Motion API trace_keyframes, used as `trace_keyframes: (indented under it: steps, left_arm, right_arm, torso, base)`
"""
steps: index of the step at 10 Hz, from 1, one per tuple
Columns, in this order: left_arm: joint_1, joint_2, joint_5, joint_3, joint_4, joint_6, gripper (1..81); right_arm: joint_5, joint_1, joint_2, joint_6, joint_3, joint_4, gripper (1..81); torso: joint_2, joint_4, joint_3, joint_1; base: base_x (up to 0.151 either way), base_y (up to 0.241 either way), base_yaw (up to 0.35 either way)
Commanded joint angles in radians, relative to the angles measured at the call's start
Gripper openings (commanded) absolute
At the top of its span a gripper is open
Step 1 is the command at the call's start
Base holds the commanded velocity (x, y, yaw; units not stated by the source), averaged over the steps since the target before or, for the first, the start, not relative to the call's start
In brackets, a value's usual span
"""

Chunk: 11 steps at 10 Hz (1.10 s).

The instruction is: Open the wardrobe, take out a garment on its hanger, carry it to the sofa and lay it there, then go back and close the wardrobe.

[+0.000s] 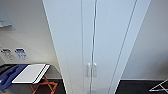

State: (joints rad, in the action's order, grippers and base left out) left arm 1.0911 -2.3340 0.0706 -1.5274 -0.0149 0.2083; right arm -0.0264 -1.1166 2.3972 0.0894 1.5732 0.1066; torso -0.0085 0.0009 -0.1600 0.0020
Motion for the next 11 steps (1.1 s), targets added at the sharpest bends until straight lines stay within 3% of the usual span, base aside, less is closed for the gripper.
trace_keyframes:
  steps: [1, 11]
  left_arm:
    - [-0.116, 0.064, -0.037, 0.078, 0.044, 0.006, 81.1]
    - [-0.283, 0.205, -0.008, 0.234, 0.041, -0.007, 81.1]
  right_arm:
    - [-0.044, 0.106, -0.037, -0.003, -0.061, 0.013, 81.1]
    - [-0.079, 0.296, -0.094, 0.000, -0.177, 0.010, 81.1]
  torso:
    - [0.000, 0.000, 0.000, 0.000]
    - [0.000, 0.000, -0.001, 0.000]
  base:
    - [0.000, 0.000, 0.000]
    - [0.000, 0.000, 0.000]
